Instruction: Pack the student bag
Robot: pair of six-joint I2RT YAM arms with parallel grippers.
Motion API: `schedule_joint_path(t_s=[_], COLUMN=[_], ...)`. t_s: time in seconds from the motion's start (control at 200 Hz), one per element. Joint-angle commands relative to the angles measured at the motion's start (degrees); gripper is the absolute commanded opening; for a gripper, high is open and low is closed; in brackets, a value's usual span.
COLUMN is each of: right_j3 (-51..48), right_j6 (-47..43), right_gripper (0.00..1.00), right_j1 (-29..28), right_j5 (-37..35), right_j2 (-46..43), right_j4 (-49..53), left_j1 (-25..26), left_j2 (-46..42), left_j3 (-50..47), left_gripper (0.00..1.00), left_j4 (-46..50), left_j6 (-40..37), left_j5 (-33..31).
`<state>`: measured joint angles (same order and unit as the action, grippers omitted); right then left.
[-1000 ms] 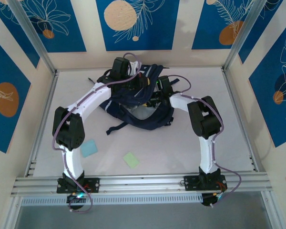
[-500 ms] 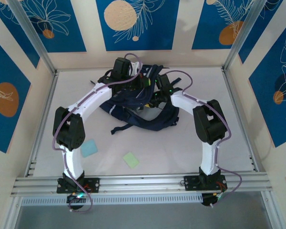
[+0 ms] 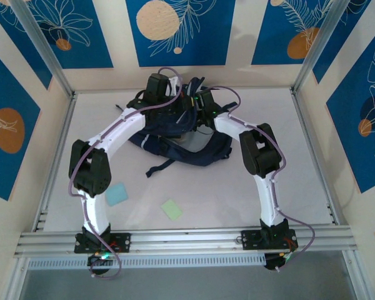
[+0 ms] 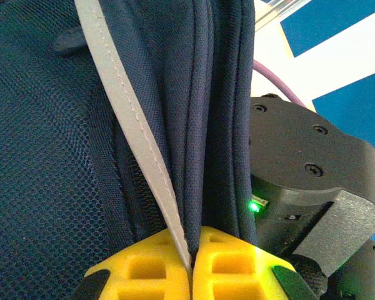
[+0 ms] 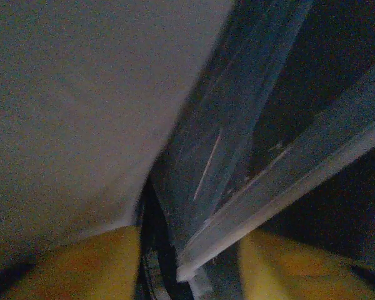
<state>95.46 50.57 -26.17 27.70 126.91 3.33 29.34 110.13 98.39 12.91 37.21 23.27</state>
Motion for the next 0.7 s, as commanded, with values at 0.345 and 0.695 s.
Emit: schedule_joint_path(t_s=[0.345, 0.695], right_j3=[-19.6, -28.7], right_j6=[-12.22, -22.52], right_gripper=[0.77, 0.8], right_j1=[3.49, 5.23], right_j5=[-3.32, -37.14], right_j2=[-23.6, -42.92], right_j4=[17.87, 43.04], left_j1=[2.78, 3.1], left_j2=[-1.66, -2.89], left_j3=[1.26, -3.73], left_gripper=[0.0, 0.32], left_j4=[-6.85, -6.49], left_j6=[-0.1, -0.67], left_j5=[5.08, 3.76])
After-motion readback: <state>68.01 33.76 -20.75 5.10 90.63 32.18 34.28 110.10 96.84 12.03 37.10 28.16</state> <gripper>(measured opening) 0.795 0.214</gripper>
